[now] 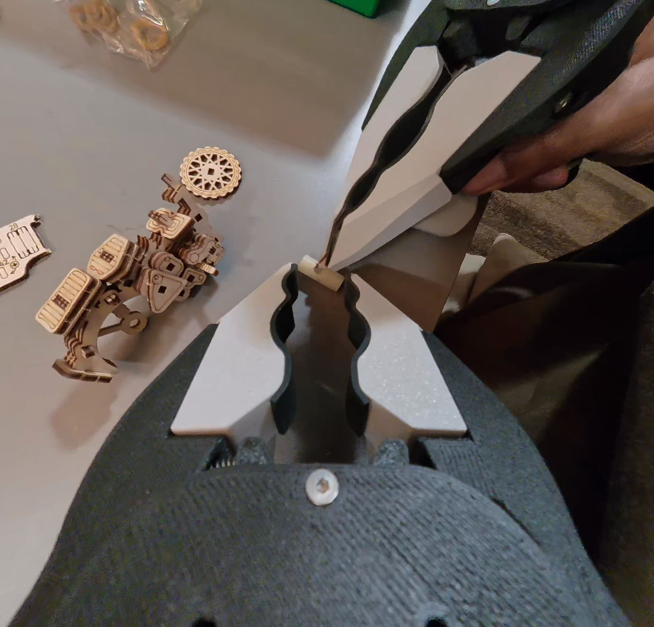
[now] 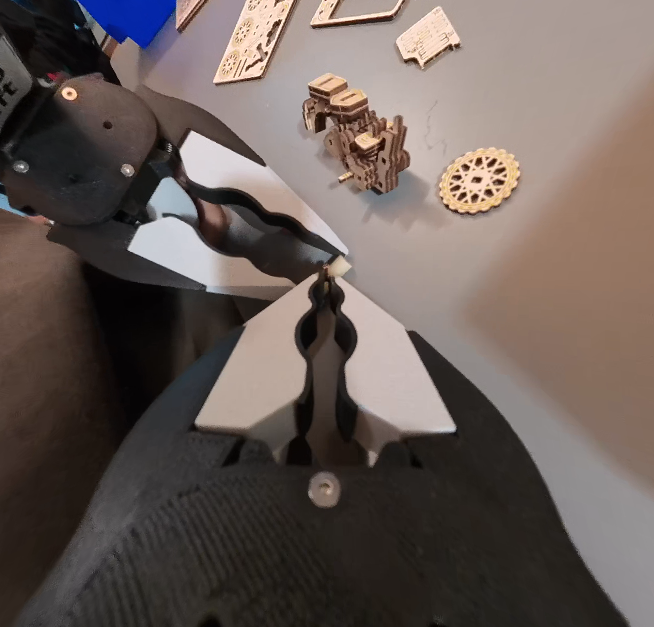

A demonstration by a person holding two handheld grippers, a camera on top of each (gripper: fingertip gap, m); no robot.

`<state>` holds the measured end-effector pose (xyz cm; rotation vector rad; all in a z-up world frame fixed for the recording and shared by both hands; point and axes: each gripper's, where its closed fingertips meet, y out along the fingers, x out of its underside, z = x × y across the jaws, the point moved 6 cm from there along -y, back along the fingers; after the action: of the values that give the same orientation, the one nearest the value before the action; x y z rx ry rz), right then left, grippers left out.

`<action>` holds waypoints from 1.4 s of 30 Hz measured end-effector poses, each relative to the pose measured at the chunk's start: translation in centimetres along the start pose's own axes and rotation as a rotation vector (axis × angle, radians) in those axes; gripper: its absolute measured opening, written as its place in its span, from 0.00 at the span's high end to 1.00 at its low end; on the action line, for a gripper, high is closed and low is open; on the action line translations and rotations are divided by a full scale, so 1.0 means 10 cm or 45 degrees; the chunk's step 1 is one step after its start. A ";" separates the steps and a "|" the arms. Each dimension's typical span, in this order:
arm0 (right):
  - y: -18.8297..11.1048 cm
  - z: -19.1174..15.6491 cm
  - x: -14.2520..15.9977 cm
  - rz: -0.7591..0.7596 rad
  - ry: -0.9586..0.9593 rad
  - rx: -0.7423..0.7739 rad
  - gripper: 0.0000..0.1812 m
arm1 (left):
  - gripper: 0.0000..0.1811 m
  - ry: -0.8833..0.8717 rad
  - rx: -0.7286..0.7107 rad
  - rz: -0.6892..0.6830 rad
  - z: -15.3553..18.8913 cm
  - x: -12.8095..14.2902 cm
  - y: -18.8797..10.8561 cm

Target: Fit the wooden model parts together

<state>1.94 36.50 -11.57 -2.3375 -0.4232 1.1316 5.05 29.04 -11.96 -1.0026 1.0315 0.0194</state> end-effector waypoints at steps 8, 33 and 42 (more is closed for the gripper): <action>-0.07 0.03 0.03 -0.013 0.051 -0.045 1.00 | 0.85 -0.006 0.005 0.000 0.00 0.00 0.00; -0.02 0.07 0.05 -0.060 0.053 -0.065 1.00 | 0.86 -0.020 0.021 -0.003 -0.01 0.00 0.00; -0.09 0.03 -0.01 0.041 0.027 -0.122 1.00 | 0.85 -0.070 0.034 0.009 -0.04 -0.01 -0.01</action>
<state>1.58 37.27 -11.12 -2.4453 -0.4431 1.1232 4.74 28.75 -11.88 -0.9692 0.9828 0.0391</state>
